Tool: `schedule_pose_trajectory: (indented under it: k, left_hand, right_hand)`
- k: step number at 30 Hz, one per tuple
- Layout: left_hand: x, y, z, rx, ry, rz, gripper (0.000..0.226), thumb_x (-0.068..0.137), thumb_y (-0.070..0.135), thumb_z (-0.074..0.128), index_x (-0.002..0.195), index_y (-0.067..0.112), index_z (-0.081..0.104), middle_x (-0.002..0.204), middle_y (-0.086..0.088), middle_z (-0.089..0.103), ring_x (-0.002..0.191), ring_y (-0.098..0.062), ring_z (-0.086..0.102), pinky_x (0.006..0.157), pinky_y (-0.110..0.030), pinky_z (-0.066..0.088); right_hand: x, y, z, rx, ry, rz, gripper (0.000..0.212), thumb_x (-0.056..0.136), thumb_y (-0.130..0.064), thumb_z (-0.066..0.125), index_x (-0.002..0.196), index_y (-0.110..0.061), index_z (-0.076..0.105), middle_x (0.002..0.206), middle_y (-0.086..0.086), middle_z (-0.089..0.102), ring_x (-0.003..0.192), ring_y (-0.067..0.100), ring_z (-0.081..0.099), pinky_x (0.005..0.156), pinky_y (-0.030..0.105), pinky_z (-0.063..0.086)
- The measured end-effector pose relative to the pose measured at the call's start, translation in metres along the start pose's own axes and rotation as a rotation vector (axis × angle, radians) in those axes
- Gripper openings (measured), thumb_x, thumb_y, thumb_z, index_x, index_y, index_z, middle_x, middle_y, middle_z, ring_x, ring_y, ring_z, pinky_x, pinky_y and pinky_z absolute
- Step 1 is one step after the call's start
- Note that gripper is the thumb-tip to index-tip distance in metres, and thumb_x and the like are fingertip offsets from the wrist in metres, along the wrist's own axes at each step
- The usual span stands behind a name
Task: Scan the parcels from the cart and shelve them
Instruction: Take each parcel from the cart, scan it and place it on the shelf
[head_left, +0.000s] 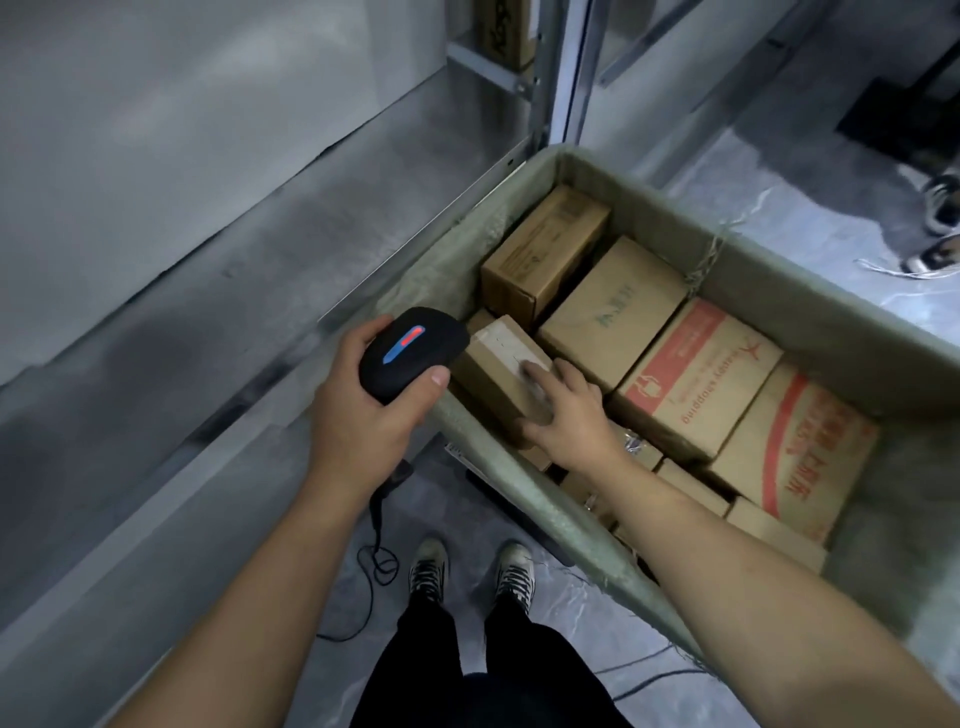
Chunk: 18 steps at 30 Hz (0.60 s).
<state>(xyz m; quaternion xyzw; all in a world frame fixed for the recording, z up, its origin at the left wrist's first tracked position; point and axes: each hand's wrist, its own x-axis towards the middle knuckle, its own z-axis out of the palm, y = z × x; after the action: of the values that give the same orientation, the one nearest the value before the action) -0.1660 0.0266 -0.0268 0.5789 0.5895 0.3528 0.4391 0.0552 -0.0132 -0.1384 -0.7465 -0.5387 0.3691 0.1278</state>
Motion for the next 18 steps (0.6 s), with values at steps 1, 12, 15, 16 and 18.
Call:
schedule_pose_trajectory:
  k: [1,12,15,16,18]
  left_hand:
    - [0.000,0.002,0.002,-0.006,-0.008,0.009,0.070,0.065,0.060,0.076,0.129,0.040,0.056,0.115,0.011,0.070,0.091,-0.028,0.072,0.084,-0.048,0.061]
    - [-0.003,0.042,0.037,-0.095,-0.113,0.098,0.056,0.066,0.046,0.079,0.117,0.045,0.057,0.109,-0.002,0.071,0.072,-0.019,0.068,0.059,-0.021,0.053]
    - [-0.005,0.039,0.048,-0.095,-0.120,0.084,0.058,0.063,0.053,0.078,0.117,0.049,0.057,0.110,0.007,0.072,0.082,-0.024,0.071,0.073,-0.036,0.061]
    - [-0.006,0.038,0.051,-0.090,-0.125,0.081,0.057,0.063,0.054,0.078,0.116,0.050,0.057,0.110,0.008,0.072,0.085,-0.025,0.071,0.080,-0.044,0.061]
    - [-0.006,0.035,0.056,-0.080,-0.135,0.079,0.059,0.064,0.055,0.078,0.118,0.050,0.057,0.111,0.007,0.072,0.087,-0.027,0.071,0.087,-0.052,0.060]
  right_hand:
    - [-0.005,0.001,-0.003,0.042,0.036,0.005,0.077,0.090,-0.040,0.069,0.155,-0.041,0.028,0.164,0.009,0.017,0.144,0.038,0.021,0.117,0.046,0.025]
    - [-0.040,0.038,-0.050,0.675,0.326,0.160,0.073,0.087,-0.043,0.071,0.152,-0.042,0.037,0.155,-0.006,0.041,0.141,0.016,0.040,0.118,0.039,0.033]
    - [-0.037,0.052,-0.053,0.786,0.342,0.258,0.076,0.081,-0.051,0.068,0.150,-0.044,0.038,0.154,-0.008,0.044,0.138,0.015,0.045,0.117,0.044,0.037]
    - [-0.037,0.056,-0.054,0.792,0.340,0.268,0.075,0.082,-0.051,0.067,0.150,-0.045,0.038,0.154,-0.008,0.045,0.138,0.015,0.045,0.117,0.043,0.037]
    - [-0.038,0.058,-0.057,0.789,0.341,0.260,0.067,0.090,-0.045,0.065,0.151,-0.044,0.037,0.152,-0.010,0.045,0.138,0.012,0.044,0.118,0.036,0.035]
